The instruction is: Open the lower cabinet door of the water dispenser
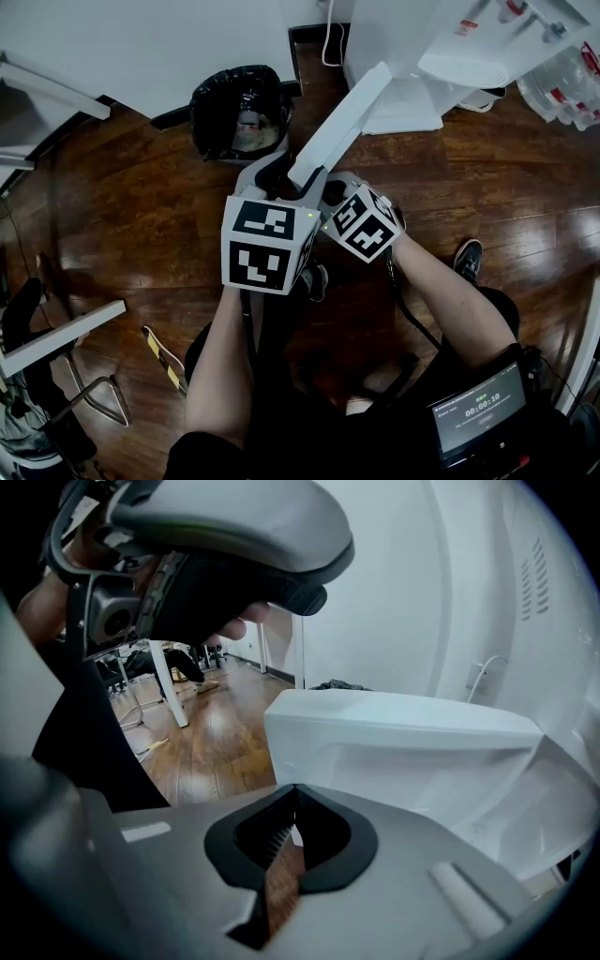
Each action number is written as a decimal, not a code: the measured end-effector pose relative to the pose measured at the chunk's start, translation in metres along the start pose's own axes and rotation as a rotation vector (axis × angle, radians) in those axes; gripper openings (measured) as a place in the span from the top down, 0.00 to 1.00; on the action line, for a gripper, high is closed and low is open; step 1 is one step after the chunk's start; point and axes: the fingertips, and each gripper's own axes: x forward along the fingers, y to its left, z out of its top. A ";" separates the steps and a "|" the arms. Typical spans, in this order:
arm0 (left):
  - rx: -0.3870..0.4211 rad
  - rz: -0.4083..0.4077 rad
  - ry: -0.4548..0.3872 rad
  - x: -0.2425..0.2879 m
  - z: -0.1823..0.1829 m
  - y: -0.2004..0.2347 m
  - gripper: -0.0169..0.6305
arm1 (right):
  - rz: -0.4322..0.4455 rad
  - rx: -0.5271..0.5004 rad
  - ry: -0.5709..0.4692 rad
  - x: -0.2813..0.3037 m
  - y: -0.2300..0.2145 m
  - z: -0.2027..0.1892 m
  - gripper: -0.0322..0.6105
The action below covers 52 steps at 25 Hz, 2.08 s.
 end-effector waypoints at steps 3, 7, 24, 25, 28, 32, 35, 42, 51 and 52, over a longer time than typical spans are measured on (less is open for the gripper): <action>-0.025 -0.010 0.001 -0.004 -0.002 0.001 0.63 | -0.023 0.012 -0.014 0.008 -0.003 0.009 0.94; -0.037 0.010 -0.017 -0.009 0.000 0.008 0.63 | -0.035 0.027 -0.030 0.013 -0.004 0.013 0.94; 0.046 0.044 -0.044 0.002 0.022 -0.011 0.69 | -0.114 -0.012 -0.007 -0.036 -0.026 -0.011 0.94; 0.050 0.038 -0.047 0.004 0.024 -0.016 0.69 | -0.135 -0.007 -0.017 -0.047 -0.033 -0.012 0.94; 0.074 0.031 -0.052 0.014 0.033 -0.032 0.69 | -0.206 0.043 -0.065 -0.083 -0.061 -0.015 0.94; 0.097 0.026 -0.069 0.023 0.048 -0.053 0.70 | -0.300 0.125 -0.132 -0.135 -0.098 -0.020 0.94; 0.114 0.008 -0.094 0.029 0.063 -0.078 0.71 | -0.368 0.186 -0.175 -0.170 -0.120 -0.031 0.94; 0.165 -0.066 -0.130 0.044 0.086 -0.138 0.71 | -0.464 0.247 -0.248 -0.234 -0.147 -0.048 0.95; 0.178 -0.144 -0.136 0.072 0.100 -0.195 0.73 | -0.527 0.337 -0.324 -0.275 -0.166 -0.067 0.94; 0.175 -0.155 -0.135 0.074 0.102 -0.202 0.73 | -0.530 0.350 -0.345 -0.280 -0.171 -0.065 0.95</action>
